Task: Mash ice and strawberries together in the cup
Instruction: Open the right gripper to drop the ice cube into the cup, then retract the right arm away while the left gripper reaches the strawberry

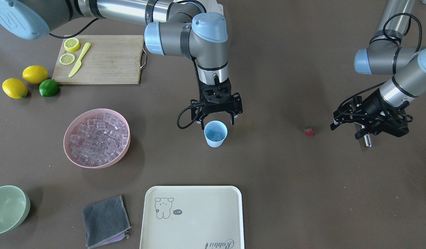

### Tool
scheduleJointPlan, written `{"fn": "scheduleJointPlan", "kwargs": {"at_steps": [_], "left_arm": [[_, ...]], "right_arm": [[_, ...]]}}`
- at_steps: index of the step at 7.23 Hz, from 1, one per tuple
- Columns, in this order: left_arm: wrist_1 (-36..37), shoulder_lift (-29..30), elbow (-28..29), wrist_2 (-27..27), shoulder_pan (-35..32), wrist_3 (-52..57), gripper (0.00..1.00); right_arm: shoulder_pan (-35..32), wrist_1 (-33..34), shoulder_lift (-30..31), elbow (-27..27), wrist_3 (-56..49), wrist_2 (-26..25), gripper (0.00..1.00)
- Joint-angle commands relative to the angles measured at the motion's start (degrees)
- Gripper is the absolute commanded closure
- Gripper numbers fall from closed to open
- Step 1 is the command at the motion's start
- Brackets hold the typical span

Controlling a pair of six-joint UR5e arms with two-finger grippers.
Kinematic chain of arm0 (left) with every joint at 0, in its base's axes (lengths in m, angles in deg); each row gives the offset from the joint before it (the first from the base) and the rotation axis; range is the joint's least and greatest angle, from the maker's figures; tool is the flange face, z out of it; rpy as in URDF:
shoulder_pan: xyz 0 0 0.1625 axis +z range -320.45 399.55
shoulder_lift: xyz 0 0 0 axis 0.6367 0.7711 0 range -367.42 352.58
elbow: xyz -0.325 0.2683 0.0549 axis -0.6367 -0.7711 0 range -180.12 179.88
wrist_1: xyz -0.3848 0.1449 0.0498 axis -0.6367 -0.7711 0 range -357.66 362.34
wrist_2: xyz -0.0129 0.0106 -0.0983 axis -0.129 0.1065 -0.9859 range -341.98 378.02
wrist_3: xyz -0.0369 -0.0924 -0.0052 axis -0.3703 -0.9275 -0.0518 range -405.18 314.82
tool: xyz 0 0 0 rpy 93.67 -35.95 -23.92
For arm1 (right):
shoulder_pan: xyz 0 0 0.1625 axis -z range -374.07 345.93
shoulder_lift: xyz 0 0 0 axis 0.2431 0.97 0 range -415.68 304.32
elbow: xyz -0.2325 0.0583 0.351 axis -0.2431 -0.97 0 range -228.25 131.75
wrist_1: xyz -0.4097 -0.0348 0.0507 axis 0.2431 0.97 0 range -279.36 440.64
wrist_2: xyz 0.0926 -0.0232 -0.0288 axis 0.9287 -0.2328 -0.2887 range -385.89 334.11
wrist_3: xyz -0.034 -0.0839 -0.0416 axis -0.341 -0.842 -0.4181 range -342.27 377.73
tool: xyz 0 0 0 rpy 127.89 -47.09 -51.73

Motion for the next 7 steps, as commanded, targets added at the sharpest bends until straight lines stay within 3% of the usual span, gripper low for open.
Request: {"fn": "scheduleJointPlan", "kwargs": {"at_steps": [1, 2, 3, 4, 6, 7], "left_arm": [[0.0, 0.1, -0.5, 6.4, 5.3, -3.6, 0.03], [0.0, 0.2, -0.5, 9.0, 8.2, -5.6, 0.03], [0.2, 1.4, -0.2, 12.6, 11.5, -7.2, 0.03], [0.1, 1.3, -0.1, 13.1, 12.9, -7.8, 0.03], [0.2, -0.1, 0.2, 14.7, 13.1, -7.9, 0.03], [0.2, -0.2, 0.2, 14.7, 13.1, -7.8, 0.03]], "right_arm": [[-13.1, 8.7, 10.4, 13.8, -13.0, 16.2, 0.01], [-20.8, 9.7, 17.5, 19.8, -20.3, 23.0, 0.01], [-28.8, 9.8, 22.5, 21.0, -29.5, 31.6, 0.01], [-35.6, 9.8, 26.7, 21.2, -37.9, 35.8, 0.01], [-41.6, 9.8, 34.5, 21.1, -53.3, 37.5, 0.01], [-42.5, 9.7, 35.7, 21.2, -55.1, 37.5, 0.01]]}}
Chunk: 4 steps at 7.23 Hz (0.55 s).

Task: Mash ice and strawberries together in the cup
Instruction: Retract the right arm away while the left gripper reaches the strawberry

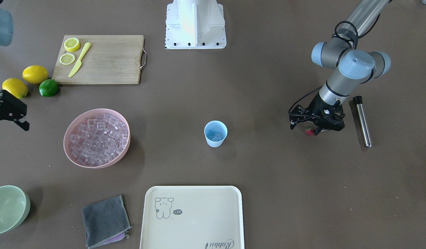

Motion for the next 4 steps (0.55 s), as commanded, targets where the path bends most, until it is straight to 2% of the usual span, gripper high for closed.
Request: {"fn": "scheduleJointPlan", "kwargs": {"at_steps": [1, 2, 4], "left_arm": [[0.2, -0.4, 0.3, 0.3, 0.0, 0.2, 0.03], [0.2, -0.4, 0.0, 0.3, -0.1, 0.2, 0.04], [0.5, -0.4, 0.0, 0.0, -0.8, 0.2, 0.23]], "right_arm": [[-2.3, -0.2, 3.3, 0.2, -5.2, 0.4, 0.01], [-2.4, -0.3, 3.7, 0.7, -5.2, 0.0, 0.01], [-2.3, -0.7, 5.2, 1.0, -5.2, -0.3, 0.01]]}}
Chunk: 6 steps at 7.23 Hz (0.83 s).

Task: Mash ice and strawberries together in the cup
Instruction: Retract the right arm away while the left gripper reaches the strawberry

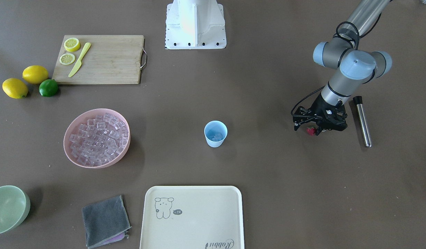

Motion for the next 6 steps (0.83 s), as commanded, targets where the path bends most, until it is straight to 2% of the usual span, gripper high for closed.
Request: {"fn": "scheduleJointPlan", "kwargs": {"at_steps": [1, 3, 5, 6], "left_arm": [[0.2, -0.3, 0.2, 0.0, -0.4, 0.1, 0.26], [0.3, -0.3, 0.2, 0.0, -0.5, 0.2, 0.34], [0.5, -0.2, 0.1, 0.0, -0.5, 0.2, 0.64], [0.5, -0.3, 0.1, 0.1, -0.5, 0.2, 0.68]], "right_arm": [[0.0, -0.2, 1.3, 0.5, -0.2, -0.2, 0.01], [0.0, -0.2, 2.6, 1.9, -0.2, -0.1, 0.01], [0.1, -0.2, 2.9, 2.0, -0.2, -0.1, 0.01], [0.1, -0.2, 3.0, 2.0, -0.2, -0.1, 0.01]]}}
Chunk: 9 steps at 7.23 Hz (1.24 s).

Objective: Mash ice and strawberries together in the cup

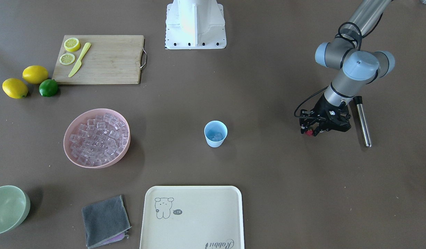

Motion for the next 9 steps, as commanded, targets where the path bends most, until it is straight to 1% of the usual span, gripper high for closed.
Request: {"fn": "scheduleJointPlan", "kwargs": {"at_steps": [1, 2, 3, 4, 5, 6, 7, 8, 9], "left_arm": [[0.0, -0.1, -0.1, 0.1, -0.1, 0.0, 0.79], [0.0, -0.1, -0.4, -0.2, -0.5, -0.2, 0.90], [1.1, 0.8, -1.3, -2.7, -3.1, -0.5, 0.95], [5.2, 4.2, -3.2, -5.1, -4.3, -0.7, 1.00], [11.3, 10.2, -4.4, -5.1, -4.1, -1.4, 1.00], [14.4, 14.2, -5.6, -5.2, -3.1, -2.1, 1.00], [15.0, 15.8, -6.5, -5.2, -1.4, -2.4, 1.00], [15.4, 18.5, -6.4, -5.0, -0.5, -3.1, 1.00], [15.5, 19.9, -6.9, -5.1, 0.1, -4.7, 1.00]], "right_arm": [[0.0, 0.0, 0.1, 0.0, 0.0, 0.1, 0.01], [0.0, 0.0, 0.0, 0.0, 0.1, 0.1, 0.01], [0.0, -0.1, 0.0, 0.0, 0.1, 0.1, 0.01], [0.0, 0.0, 0.0, 0.0, 0.1, 0.1, 0.01], [0.0, 0.0, -0.1, 0.0, 0.1, 0.1, 0.01], [0.0, 0.0, 0.0, 0.0, 0.1, 0.0, 0.01], [0.0, 0.0, 1.1, -0.1, -0.2, 0.1, 0.01], [-0.1, 0.0, 2.9, -0.8, -5.4, 0.0, 0.01], [-2.6, 0.1, 5.7, -1.9, -12.4, 0.0, 0.01]]}}
